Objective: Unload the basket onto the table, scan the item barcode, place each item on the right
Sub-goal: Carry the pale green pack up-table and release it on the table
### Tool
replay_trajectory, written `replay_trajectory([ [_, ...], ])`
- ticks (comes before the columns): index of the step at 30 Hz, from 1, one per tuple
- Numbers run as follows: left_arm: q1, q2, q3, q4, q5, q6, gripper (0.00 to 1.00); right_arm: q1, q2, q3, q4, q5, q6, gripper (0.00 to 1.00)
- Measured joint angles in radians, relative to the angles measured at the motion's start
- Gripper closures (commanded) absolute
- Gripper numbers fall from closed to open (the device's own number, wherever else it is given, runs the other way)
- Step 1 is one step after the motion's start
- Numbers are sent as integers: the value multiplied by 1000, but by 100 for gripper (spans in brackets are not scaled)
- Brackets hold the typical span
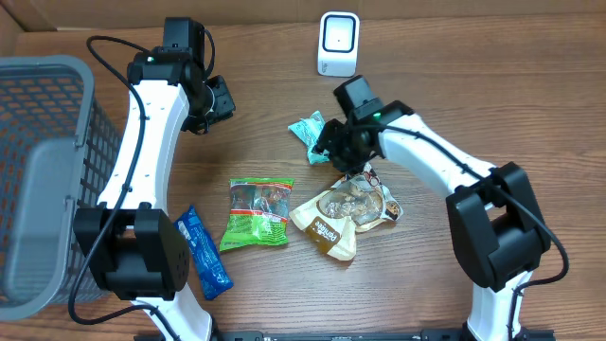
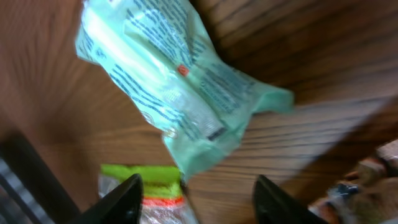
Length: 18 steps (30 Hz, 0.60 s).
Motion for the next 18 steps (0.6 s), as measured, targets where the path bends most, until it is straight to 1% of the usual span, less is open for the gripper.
replay_trajectory([
  [3,0,0,0,0,0,0,66,34,0,0,15,61,51,66],
  [7,0,0,0,0,0,0,66,76,0,-6,61,154,83,73],
  [12,0,0,0,0,0,0,66,113,0,-51,170,241,66,74],
  [17,0,0,0,-8,0,0,66,113,0,-77,141,307,3,75],
  [18,0,0,0,-7,0,0,65,109,0,-77,136,318,-17,77],
])
